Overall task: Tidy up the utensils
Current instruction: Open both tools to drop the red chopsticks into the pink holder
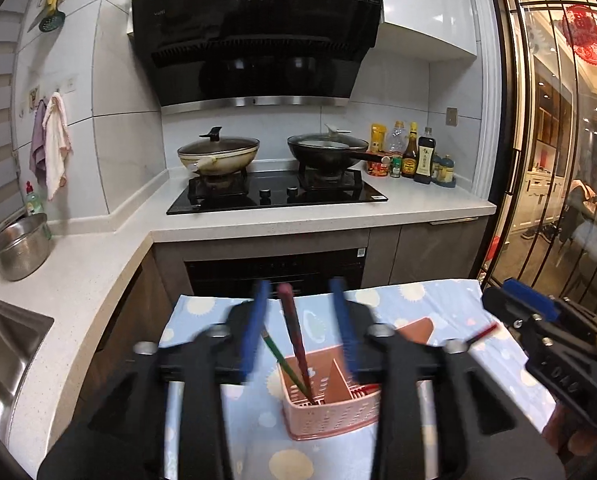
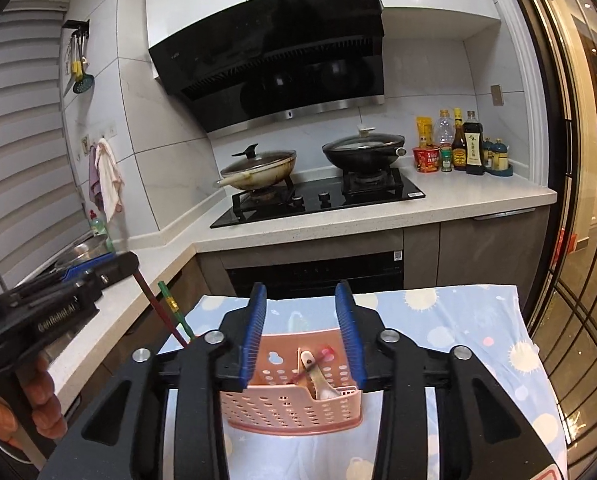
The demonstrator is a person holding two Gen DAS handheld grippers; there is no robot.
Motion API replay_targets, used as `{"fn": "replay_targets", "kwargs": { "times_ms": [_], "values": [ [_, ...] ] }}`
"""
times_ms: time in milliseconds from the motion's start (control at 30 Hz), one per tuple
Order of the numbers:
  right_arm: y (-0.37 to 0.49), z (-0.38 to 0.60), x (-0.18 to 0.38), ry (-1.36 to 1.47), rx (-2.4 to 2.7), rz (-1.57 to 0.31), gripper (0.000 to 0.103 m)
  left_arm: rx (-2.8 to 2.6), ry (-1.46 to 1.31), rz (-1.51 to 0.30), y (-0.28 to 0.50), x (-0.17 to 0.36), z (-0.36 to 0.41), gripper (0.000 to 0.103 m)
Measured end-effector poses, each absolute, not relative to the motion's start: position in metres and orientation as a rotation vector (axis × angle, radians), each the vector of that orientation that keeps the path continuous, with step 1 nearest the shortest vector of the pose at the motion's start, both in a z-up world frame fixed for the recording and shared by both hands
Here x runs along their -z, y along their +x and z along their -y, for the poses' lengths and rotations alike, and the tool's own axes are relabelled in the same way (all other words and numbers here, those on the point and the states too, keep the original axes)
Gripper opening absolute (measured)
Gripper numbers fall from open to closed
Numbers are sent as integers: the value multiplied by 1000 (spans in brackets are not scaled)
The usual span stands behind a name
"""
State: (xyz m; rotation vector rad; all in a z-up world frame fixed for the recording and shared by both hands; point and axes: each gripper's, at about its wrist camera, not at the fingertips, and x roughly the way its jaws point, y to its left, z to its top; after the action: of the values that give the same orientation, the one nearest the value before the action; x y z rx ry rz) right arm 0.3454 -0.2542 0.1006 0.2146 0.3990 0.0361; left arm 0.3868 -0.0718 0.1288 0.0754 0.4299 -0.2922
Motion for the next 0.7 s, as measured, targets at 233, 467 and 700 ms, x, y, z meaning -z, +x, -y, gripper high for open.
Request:
{"fn": "replay_targets", "kwargs": {
  "times_ms": [233,467,700],
  "values": [
    [309,255,-105,216,-45,-386,48,268,91,-423,360,-127,66,54],
    [254,253,-101,214,-38,-388,51,254,118,-420,317,-117,58,61],
    [194,245,-80,169,5,-418,51,263,133,-446,269,-100,51,62]
  ]
}}
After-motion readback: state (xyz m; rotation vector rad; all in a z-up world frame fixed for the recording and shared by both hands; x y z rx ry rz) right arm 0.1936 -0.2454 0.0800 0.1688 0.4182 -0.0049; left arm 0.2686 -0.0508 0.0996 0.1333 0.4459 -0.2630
